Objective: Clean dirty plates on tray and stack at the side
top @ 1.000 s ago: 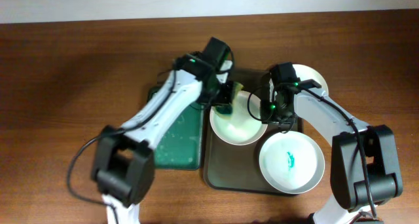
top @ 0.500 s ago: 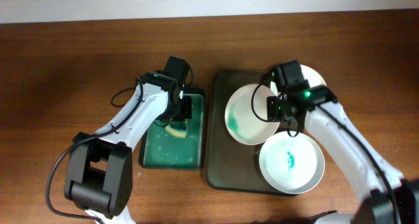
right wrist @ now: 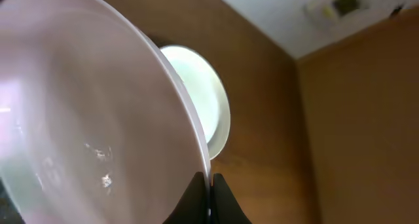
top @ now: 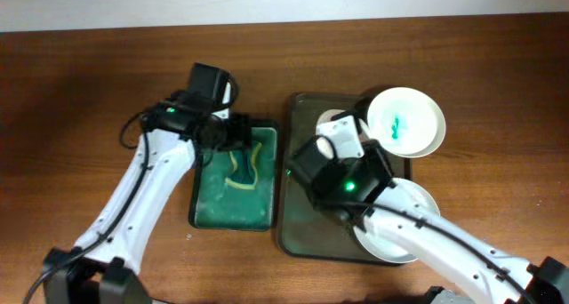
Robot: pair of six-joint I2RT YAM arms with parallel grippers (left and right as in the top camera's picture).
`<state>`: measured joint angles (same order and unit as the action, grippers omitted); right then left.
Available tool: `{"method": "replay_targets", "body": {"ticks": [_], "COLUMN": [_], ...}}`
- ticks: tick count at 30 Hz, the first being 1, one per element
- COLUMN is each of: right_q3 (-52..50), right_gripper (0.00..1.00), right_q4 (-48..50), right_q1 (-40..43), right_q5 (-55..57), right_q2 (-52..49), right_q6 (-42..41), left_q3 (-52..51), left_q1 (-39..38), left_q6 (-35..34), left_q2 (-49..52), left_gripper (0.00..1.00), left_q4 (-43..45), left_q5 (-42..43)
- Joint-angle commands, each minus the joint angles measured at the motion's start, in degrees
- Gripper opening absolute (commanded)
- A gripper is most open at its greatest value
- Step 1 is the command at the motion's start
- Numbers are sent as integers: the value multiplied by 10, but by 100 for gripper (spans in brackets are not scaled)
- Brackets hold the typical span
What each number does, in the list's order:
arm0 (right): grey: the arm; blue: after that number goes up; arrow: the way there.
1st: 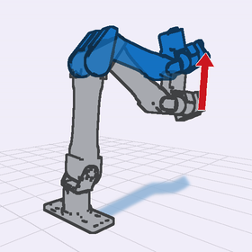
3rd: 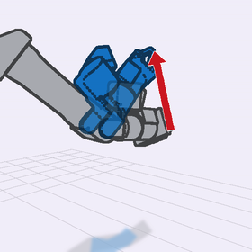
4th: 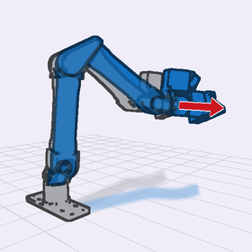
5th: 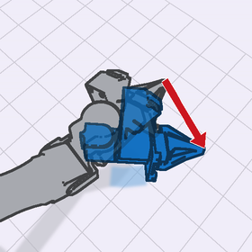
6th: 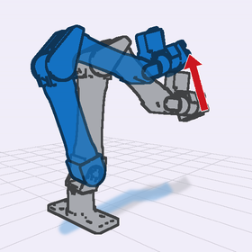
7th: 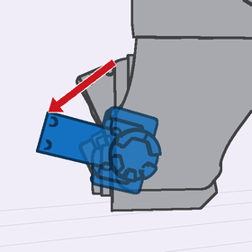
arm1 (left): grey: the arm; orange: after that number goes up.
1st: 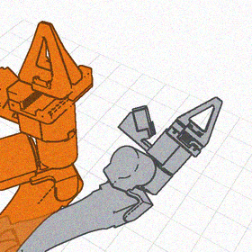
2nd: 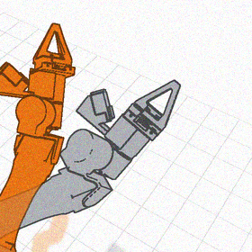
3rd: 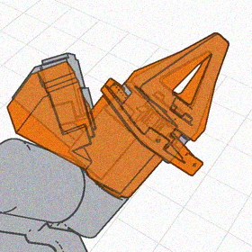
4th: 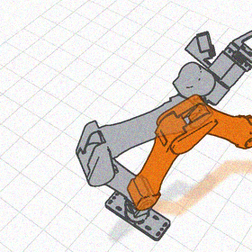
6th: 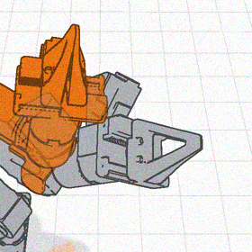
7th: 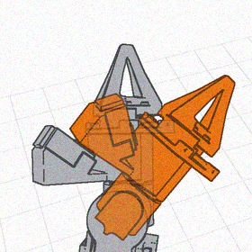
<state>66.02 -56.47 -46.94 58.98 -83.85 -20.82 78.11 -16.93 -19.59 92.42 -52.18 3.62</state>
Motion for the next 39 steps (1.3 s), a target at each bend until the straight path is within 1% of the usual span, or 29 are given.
{"method": "replay_targets", "body": {"ticks": [1,4,6,24,26,39], "right_q3": [11,11,11,11,11,11], "right_gripper": [4,4,4,4,4,4], "right_q4": [-6,-7,-5,12,13,20], "right_q1": [-43,-71,-74,-73,-73,-59], "right_q5": [90,127,136,135,135,105], "right_q2": [7,7,7,7,7,7], "right_q6": [-9,-9,-9,-12,-37,-37], "left_q3": [-2,-2,-2,-2,-2,-2], "left_q1": [2,2,2,2,2,2], "left_q6": [1,1,1,1,1,1], "left_q2": [-3,-3,-3,-3,-3,-3], "left_gripper": [99,100,99,99,99,99], "left_q4": [-2,-1,3,3,3,3], "left_q5": [-21,-21,-21,-21,-21,-21]}}
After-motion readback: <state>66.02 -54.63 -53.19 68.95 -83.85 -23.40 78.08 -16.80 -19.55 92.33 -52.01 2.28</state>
